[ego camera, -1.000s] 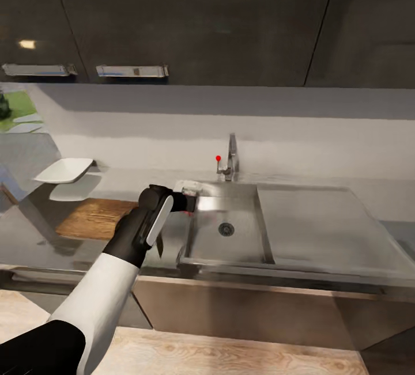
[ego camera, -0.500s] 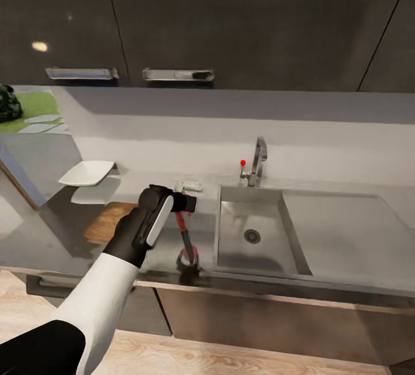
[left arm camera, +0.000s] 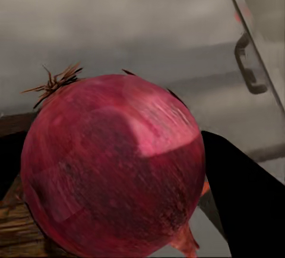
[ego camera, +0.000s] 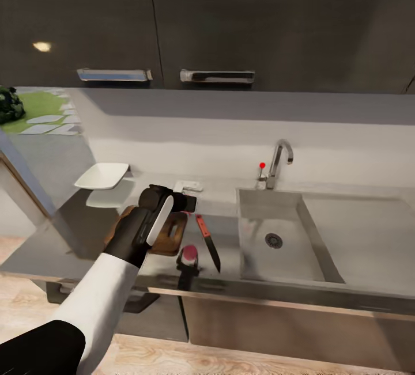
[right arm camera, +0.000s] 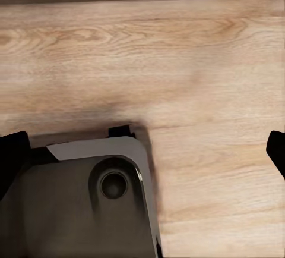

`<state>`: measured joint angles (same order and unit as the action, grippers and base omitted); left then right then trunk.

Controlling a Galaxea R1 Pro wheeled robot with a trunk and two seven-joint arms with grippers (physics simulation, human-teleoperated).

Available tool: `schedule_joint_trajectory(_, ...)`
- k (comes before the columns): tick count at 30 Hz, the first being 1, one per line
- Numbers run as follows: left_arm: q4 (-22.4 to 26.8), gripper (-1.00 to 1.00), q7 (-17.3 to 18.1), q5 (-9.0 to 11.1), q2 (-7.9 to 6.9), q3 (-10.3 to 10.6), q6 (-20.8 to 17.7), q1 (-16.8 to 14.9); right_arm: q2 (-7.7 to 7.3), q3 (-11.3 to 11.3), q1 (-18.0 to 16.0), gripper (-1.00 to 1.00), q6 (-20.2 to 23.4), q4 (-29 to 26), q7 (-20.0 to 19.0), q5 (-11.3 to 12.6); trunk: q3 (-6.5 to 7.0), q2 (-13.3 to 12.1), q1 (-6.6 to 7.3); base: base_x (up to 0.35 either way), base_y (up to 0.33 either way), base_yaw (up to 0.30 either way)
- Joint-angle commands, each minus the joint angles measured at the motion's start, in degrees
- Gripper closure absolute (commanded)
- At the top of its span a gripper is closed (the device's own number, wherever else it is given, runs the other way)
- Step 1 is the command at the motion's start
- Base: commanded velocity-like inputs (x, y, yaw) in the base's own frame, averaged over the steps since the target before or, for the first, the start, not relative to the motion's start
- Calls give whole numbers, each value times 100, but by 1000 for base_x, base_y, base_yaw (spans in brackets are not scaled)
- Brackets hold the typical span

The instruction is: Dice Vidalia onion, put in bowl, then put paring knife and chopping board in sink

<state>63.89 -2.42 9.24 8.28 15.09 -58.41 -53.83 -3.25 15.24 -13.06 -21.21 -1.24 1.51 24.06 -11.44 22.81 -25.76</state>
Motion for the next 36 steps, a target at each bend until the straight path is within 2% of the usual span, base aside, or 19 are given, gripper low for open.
schedule_joint_trajectory(1, -1, 100, -22, 39, -1, 3, -21, -5, 0, 49, -3, -100, -15, 1, 16, 37, -11, 11, -2, -117, 282, 0)
schedule_joint_trajectory(17, -16, 100, -22, 40, -1, 107, -21, -5, 26, 49, -3, -100, -15, 1, 16, 37, -11, 11, -2, -29, 297, 0)
schedule_joint_trajectory(26, -32, 100, -22, 39, -1, 109, -21, -5, 26, 49, -4, -100, -15, 1, 16, 37, -11, 11, -2, 83, 289, 0)
schedule_joint_trajectory(36, -79, 100, -22, 42, -2, 115, -21, -4, 26, 49, -3, -100, -15, 1, 16, 37, -11, 11, -2, 7, 181, 0)
